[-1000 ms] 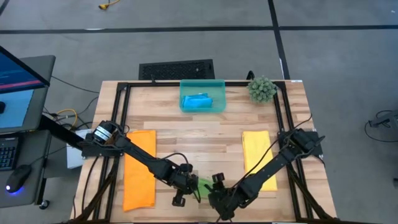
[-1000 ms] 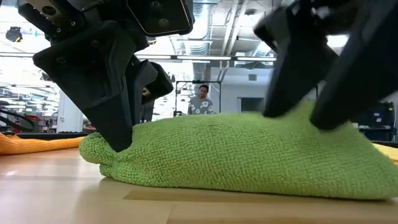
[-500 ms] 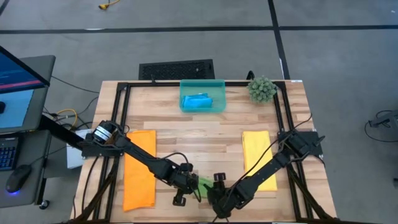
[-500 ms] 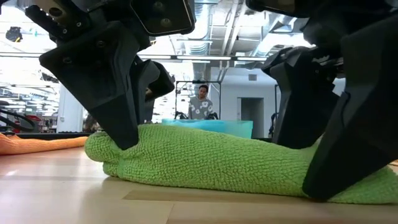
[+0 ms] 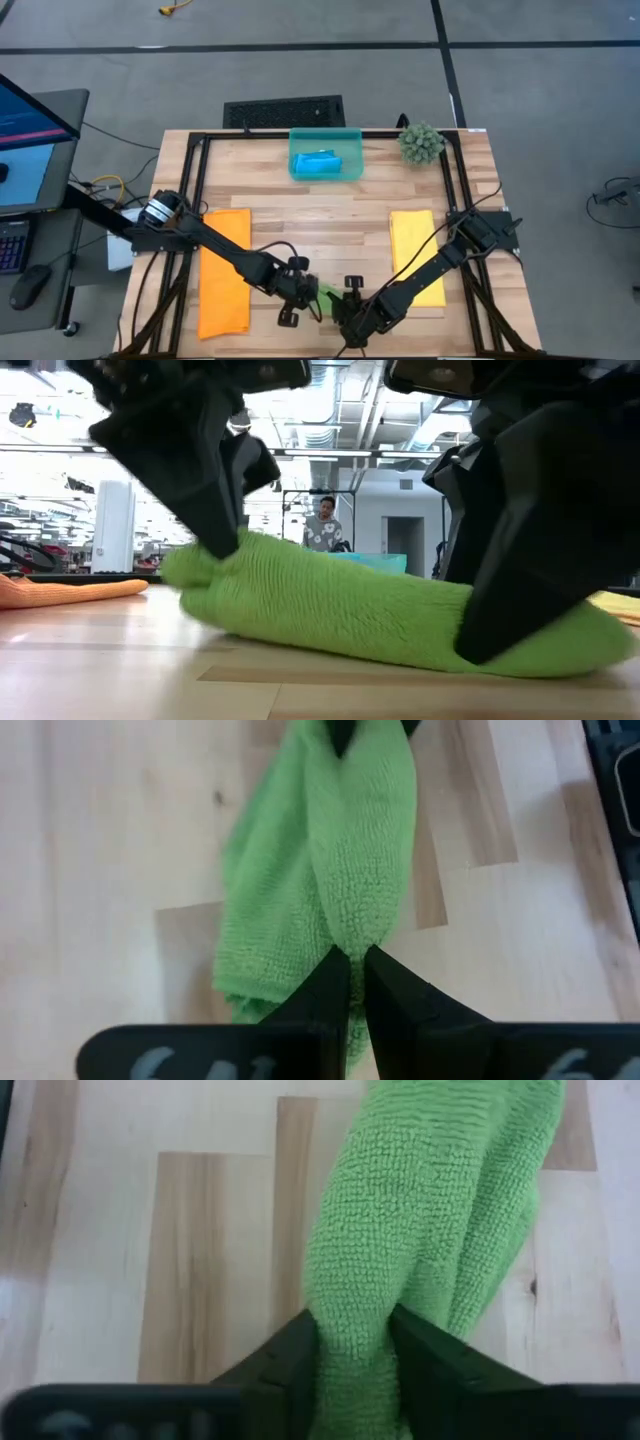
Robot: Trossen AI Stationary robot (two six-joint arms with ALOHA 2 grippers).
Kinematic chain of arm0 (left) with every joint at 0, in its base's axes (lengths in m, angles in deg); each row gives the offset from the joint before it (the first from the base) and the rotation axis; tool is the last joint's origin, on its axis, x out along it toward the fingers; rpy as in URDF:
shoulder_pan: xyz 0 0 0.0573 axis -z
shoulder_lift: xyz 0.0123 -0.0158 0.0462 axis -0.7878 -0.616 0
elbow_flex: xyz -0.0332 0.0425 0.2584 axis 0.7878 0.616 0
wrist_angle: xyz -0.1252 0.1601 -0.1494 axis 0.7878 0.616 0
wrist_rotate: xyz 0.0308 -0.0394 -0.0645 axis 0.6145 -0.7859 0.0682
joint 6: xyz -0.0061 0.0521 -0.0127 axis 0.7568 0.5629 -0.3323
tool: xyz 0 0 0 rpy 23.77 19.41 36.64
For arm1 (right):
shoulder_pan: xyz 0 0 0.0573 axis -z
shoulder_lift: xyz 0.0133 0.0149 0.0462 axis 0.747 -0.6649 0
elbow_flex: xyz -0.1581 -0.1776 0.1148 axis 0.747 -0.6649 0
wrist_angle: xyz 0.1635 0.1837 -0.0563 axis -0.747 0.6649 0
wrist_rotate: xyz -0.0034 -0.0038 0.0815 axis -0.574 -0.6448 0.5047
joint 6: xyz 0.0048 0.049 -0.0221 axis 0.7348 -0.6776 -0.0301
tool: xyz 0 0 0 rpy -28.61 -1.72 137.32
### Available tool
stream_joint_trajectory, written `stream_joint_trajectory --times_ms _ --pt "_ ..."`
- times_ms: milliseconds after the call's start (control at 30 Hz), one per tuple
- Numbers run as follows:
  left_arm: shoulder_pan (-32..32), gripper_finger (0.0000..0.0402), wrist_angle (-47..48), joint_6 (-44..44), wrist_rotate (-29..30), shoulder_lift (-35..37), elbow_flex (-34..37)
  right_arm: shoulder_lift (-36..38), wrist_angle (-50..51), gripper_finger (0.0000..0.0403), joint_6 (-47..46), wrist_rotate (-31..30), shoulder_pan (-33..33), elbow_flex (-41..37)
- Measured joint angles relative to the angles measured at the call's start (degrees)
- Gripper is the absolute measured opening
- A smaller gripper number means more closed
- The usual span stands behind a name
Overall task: Roll microfiber towels into tight, uniform cylinder then place into a basket
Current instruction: Roll the green towel
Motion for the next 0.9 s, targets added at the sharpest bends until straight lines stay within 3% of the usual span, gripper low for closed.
stream_joint_trajectory --times_ms 200,433,700,900 --pt "1.6 0.0014 2.1 0.4 3.6 2.1 0.0 0.0 -1.0 0.0022 -0.1 0.5 0.2 0.0" --pt "4.2 0.0014 2.6 1.8 5.2 2.1 0.0 0.0 -2.2 0.0041 0.1 1.0 0.2 -0.1" --pt "4.8 0.0015 2.4 2.1 3.8 2.1 0.0 -0.1 -3.3 0.0022 1.1 2.2 0.8 -0.1" --pt "4.9 0.0060 3.1 1.7 3.7 2.1 0.0 -0.1 -3.3 0.0034 1.1 2.6 0.8 -0.1"
